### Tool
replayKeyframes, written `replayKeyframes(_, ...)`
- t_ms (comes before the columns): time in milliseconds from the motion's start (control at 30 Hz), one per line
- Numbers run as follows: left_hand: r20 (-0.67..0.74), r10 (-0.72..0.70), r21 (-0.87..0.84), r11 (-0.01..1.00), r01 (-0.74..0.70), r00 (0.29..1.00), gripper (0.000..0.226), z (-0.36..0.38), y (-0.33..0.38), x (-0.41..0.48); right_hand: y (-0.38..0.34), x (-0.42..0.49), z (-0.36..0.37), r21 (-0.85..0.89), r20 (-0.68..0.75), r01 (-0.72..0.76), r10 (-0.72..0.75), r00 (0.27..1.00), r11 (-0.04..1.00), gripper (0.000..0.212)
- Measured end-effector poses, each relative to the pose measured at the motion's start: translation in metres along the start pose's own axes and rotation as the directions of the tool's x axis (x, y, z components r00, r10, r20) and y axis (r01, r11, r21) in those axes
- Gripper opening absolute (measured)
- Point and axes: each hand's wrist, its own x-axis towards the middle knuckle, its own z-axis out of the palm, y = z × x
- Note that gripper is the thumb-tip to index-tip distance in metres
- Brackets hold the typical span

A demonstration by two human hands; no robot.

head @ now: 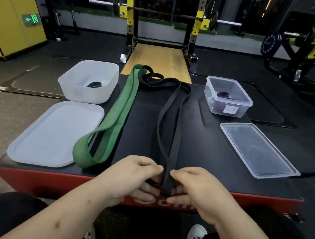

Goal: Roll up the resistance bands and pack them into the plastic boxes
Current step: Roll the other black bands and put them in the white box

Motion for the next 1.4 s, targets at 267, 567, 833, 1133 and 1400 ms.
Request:
replayKeyframes(267, 0.017, 0.033, -0.102, 0.994, -0.031, 0.999, 0.031, 0.016, -0.020, -0.016, 0.017, -0.010, 0.004, 0.087, -0.085, 0.018, -0.010, 0.996, 0.996, 0.027)
replayKeyframes(567, -0.073, 0.135, -0.224, 0.963, -0.148, 0.988, 0.025, 0.041, -0.036, -0.034, 0.038, -0.028, 0.004, 0.133, -0.109, -0.028, 0.043, 0.993, 0.991, 0.025)
replayKeyframes(833, -0.236, 0.143, -0.250, 0.947, -0.202, 0.961, 0.024, 0.048, -0.040, -0.040, 0.043, -0.033, 0.008, 0.218, -0.111, -0.004, 0.029, 0.993, 0.976, 0.022)
replayKeyframes(1133, -0.226, 0.113, -0.186, 0.970, -0.157, 0.967, 0.023, 0.048, -0.040, -0.035, 0.048, -0.030, 0.006, 0.156, -0.076, 0.040, -0.028, 0.997, 0.987, 0.003)
replayKeyframes(1400, -0.230, 0.131, -0.038, 0.989, -0.143, 0.964, 0.022, 0.043, -0.028, -0.019, 0.039, -0.038, 0.006, 0.116, 0.036, 0.058, -0.062, 0.997, 0.992, 0.023)
